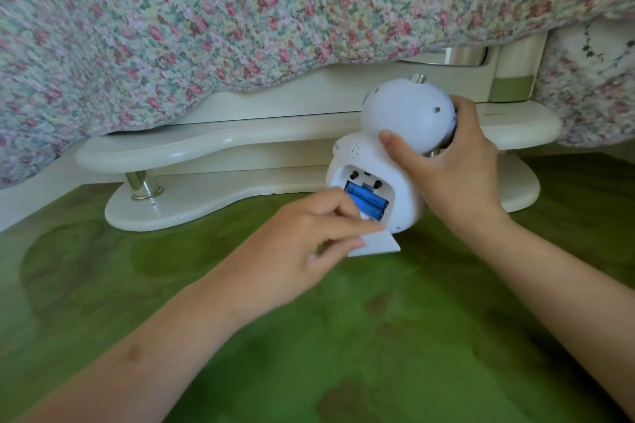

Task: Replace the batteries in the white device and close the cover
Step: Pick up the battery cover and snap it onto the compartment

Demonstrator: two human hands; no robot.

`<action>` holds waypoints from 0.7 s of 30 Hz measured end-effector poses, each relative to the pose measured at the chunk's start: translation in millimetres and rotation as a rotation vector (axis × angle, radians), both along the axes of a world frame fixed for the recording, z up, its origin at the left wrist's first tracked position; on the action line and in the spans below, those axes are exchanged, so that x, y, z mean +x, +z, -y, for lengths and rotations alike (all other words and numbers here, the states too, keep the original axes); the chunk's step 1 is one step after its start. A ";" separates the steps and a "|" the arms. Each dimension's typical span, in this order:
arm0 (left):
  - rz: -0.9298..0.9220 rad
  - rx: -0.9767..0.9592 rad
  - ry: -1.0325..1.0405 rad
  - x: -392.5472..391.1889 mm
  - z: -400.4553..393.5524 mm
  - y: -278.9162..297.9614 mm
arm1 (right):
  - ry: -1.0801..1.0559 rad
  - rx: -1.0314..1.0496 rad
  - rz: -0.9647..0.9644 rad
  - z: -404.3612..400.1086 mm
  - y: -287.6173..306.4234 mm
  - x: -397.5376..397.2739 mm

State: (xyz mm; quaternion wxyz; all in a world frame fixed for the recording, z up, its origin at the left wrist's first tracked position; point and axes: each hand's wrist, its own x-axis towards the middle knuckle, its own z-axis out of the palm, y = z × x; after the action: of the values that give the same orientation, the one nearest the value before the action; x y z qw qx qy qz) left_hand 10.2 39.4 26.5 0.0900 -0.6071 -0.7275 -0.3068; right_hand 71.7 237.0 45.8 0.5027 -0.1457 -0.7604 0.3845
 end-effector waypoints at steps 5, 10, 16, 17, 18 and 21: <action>0.019 0.259 0.173 -1.2 2.8 15.8 | 0.103 -0.077 0.105 -3.4 2.6 -3.9; -0.088 0.277 0.131 1.4 1.3 16.6 | 0.209 -0.080 0.148 2.1 3.0 -3.7; -0.152 0.199 0.107 5.9 1.5 13.8 | 0.230 -0.067 0.148 2.4 4.5 -2.7; -0.170 0.194 0.105 6.1 1.4 14.1 | 0.231 -0.062 0.147 2.2 4.5 -2.3; -0.190 0.190 0.105 6.5 0.9 14.5 | 0.232 -0.057 0.146 2.2 4.3 -2.5; -0.243 0.181 0.125 7.3 -1.0 13.9 | 0.232 -0.052 0.142 3.1 4.0 -2.9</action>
State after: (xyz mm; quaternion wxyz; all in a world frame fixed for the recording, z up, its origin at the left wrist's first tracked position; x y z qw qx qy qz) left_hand 17.4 40.4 40.4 0.2507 -0.5825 -0.7170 -0.2893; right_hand 68.7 233.9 49.8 0.3960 -0.0967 -0.7955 0.4484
